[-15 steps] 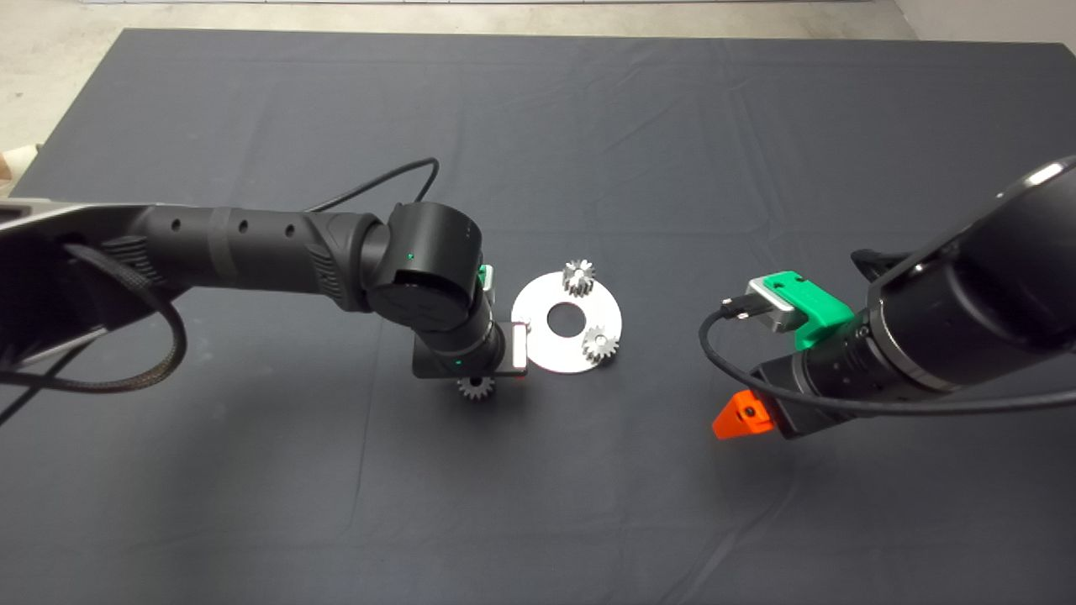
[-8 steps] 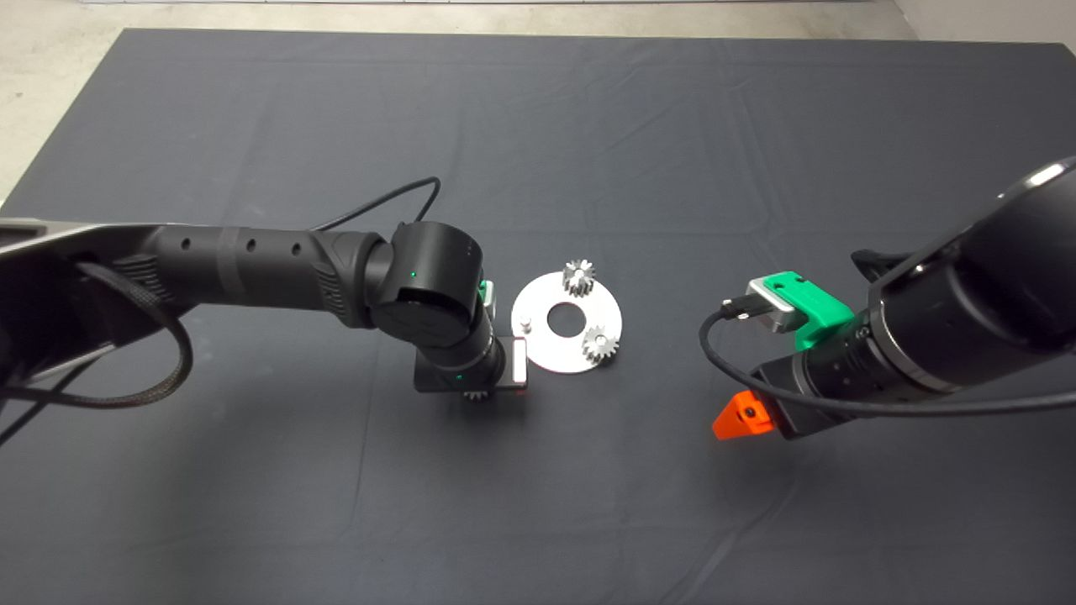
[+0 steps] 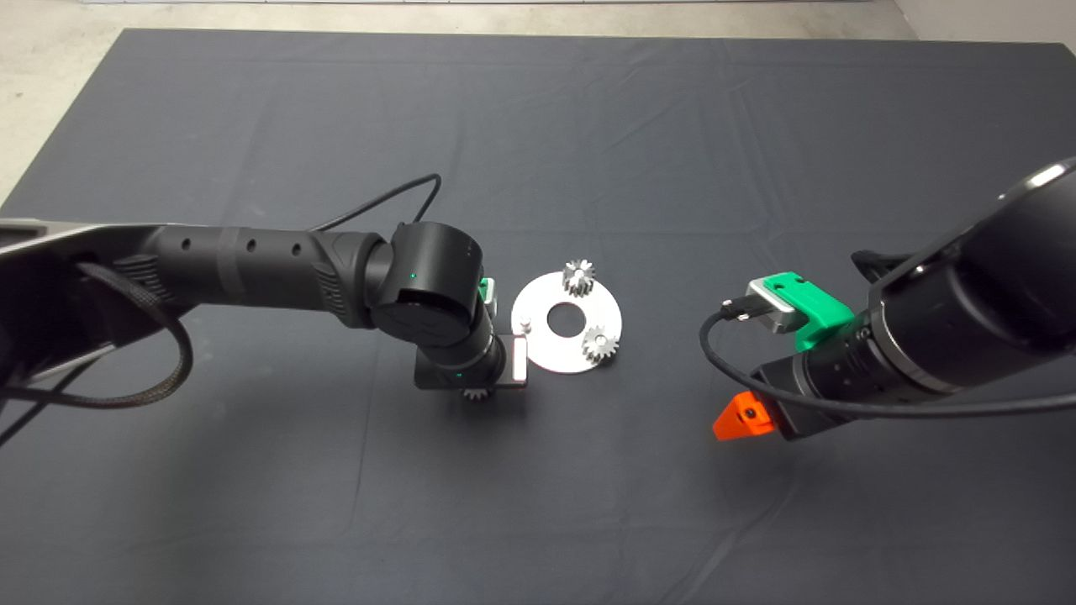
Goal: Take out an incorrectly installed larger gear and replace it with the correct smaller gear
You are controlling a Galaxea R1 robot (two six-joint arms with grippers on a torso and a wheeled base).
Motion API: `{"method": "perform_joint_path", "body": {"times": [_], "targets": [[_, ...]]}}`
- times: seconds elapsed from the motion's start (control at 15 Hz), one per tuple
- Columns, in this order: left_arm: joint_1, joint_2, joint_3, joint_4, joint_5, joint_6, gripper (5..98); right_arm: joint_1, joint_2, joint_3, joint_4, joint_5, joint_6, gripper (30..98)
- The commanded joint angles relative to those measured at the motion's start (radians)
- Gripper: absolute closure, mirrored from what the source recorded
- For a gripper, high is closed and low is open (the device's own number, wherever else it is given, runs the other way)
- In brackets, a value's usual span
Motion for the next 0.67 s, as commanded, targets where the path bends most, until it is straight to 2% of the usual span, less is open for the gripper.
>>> {"method": "perform_joint_path", "body": {"times": [0.0,0.6], "targets": [[-0.011,-0.005,-0.011,0.012,0.018,0.007,30.2,0.024,-0.005,0.008,0.021,-0.033,0.000,30.8],[-0.011,-0.008,-0.016,0.014,0.019,0.009,30.2,0.024,-0.006,0.008,0.021,-0.033,0.000,30.8]]}}
